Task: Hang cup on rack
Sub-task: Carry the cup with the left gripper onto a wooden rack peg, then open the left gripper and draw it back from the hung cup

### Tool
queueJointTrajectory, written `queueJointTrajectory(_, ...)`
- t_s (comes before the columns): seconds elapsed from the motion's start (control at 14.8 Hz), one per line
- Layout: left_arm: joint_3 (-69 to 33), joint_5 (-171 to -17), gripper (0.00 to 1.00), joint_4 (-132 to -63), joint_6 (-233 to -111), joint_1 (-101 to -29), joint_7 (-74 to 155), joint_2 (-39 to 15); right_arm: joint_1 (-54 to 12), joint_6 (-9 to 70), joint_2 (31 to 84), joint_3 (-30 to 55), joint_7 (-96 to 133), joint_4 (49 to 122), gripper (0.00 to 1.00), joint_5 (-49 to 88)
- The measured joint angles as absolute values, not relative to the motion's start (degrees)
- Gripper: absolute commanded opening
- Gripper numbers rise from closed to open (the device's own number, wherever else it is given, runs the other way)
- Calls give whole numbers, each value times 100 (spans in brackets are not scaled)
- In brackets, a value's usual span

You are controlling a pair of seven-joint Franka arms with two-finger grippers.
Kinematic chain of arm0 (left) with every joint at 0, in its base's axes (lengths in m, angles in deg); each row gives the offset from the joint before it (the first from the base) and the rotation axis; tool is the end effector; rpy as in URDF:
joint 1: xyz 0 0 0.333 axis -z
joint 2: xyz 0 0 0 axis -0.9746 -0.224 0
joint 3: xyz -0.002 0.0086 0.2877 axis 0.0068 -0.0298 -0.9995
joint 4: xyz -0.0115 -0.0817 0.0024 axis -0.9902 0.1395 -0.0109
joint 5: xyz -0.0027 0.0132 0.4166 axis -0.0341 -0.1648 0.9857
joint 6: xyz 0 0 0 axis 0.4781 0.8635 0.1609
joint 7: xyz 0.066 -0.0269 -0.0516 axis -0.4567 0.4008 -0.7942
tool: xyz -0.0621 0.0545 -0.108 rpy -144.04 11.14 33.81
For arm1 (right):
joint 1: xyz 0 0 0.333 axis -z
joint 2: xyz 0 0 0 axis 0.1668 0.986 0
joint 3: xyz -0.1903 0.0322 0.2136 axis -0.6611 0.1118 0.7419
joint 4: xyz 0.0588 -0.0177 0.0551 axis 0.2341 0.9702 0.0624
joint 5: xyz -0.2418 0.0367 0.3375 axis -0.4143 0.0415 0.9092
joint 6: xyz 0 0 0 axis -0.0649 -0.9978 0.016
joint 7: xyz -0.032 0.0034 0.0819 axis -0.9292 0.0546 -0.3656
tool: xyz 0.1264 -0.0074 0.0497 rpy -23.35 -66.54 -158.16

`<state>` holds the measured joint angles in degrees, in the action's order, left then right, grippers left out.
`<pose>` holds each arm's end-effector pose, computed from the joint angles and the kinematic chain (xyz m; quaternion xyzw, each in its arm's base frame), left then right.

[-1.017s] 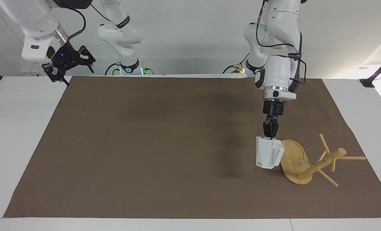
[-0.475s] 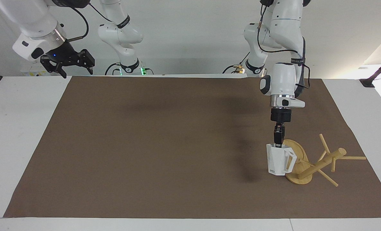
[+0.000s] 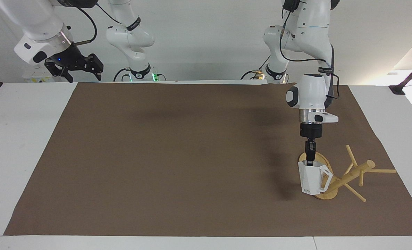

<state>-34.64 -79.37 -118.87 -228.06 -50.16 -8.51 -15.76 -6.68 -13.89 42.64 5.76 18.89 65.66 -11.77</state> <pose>0.6035 -0.1223 0.2944 0.7805 0.4549 0.3384 0.2635 0.5427 -0.0262 0.5960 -0.9944 -0.0474 0.0949 0.0007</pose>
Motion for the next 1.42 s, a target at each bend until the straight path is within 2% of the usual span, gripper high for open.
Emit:
queueJointTrajectory(0.2,-3461,-7948,2,-11873,-22425,-5235,-901,-1575,-668,-1389,4264,572,1885,6566,100,-1179)
queueJointTrajectory(0.27,-3461,-7946,20,-11859,-22375,-5305,-899,-1575,-668,-1389,4264,569,1885,6566,100,-1180)
queueJointTrajectory(0.34,-3457,-7946,49,-11850,-22344,-5335,-897,-1575,-668,-1389,4264,565,1885,6566,100,-1180)
queueJointTrajectory(0.47,-3480,-7963,73,-11824,-22315,-5358,-902,-1575,-671,-1389,4264,563,1885,6567,100,-1181)
queueJointTrajectory(0.68,-3501,-7963,95,-11768,-22231,-5380,-898,-1573,-703,-1389,4264,564,1884,6567,100,-1181)
queueJointTrajectory(0.75,-3500,-7963,98,-11758,-22099,-5380,-893,-1555,-705,-1388,4264,565,1884,6567,100,-1181)
queueJointTrajectory(1.15,-3483,-7940,98,-11696,-19823,-5337,-673,-923,-705,-1388,4264,563,1884,6567,100,-1181)
queueJointTrajectory(1.42,-3461,-7633,99,-11664,-18766,-5328,-1,-498,-704,-1386,4264,563,1883,6567,100,-1181)
